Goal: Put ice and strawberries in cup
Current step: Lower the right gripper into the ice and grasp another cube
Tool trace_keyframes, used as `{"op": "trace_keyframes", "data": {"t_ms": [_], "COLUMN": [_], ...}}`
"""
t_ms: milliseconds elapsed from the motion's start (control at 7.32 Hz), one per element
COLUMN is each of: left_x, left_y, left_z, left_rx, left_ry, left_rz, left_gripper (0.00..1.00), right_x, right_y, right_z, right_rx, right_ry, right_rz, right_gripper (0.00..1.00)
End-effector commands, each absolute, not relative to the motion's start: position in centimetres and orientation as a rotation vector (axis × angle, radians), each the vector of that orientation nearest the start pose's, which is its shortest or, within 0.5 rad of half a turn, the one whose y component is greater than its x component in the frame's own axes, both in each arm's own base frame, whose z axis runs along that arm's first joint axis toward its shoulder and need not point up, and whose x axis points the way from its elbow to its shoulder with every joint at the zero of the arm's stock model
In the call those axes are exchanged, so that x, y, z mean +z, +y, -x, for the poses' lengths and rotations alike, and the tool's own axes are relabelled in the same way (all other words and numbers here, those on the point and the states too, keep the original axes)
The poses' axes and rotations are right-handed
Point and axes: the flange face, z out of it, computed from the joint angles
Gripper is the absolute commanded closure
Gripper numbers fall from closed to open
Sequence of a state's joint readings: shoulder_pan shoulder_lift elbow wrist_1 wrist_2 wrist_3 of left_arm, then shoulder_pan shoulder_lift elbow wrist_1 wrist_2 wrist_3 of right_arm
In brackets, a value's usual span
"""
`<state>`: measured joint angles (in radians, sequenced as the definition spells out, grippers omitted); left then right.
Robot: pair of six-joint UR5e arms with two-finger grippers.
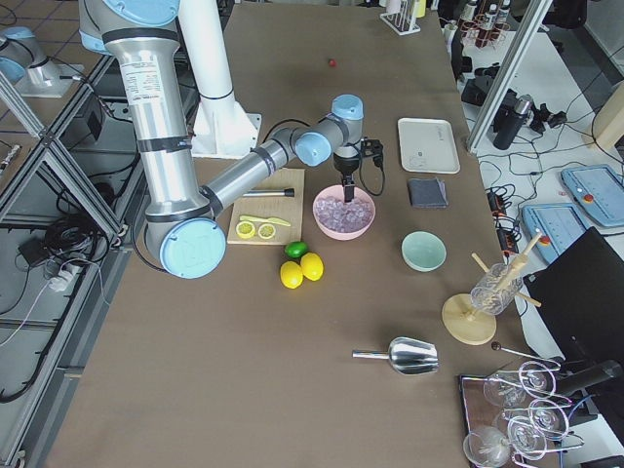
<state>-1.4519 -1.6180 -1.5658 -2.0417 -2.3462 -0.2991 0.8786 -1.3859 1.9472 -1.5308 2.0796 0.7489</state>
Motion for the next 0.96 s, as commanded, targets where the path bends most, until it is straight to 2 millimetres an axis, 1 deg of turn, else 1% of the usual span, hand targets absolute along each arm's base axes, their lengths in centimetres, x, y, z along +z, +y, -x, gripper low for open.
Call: {"op": "trace_keyframes", "data": {"t_ms": [0, 137, 273, 410, 683, 819], "left_x": [58.4, 58.4, 58.3, 58.1, 58.0, 58.0], "left_y": [-53.8, -53.8, -53.8, -54.1, -54.3, -54.3], "left_z": [-0.1, -0.1, -0.1, -0.2, -0.2, -0.2], "left_rx": [0.033, 0.033, 0.033, 0.035, 0.035, 0.035], "left_ry": [0.841, 0.842, 0.841, 0.841, 0.841, 0.841], "left_rz": [-0.317, -0.317, -0.318, -0.323, -0.323, -0.323], "left_gripper": [0.02, 0.02, 0.02, 0.02, 0.02, 0.02], "right_x": [41.3, 41.9, 42.6, 43.0, 43.7, 43.8], "right_y": [-47.9, -47.9, -47.8, -47.5, -47.1, -46.7], "right_z": [29.2, 30.1, 31.3, 31.9, 32.0, 32.5], "right_rx": [-0.126, -0.16, -0.171, -0.179, -0.18, -0.19], "right_ry": [-0.719, -0.707, -0.679, -0.668, -0.66, -0.658], "right_rz": [-0.092, -0.091, -0.094, -0.088, -0.075, -0.072], "right_gripper": [0.0, 0.0, 0.0, 0.0, 0.0, 0.0]}}
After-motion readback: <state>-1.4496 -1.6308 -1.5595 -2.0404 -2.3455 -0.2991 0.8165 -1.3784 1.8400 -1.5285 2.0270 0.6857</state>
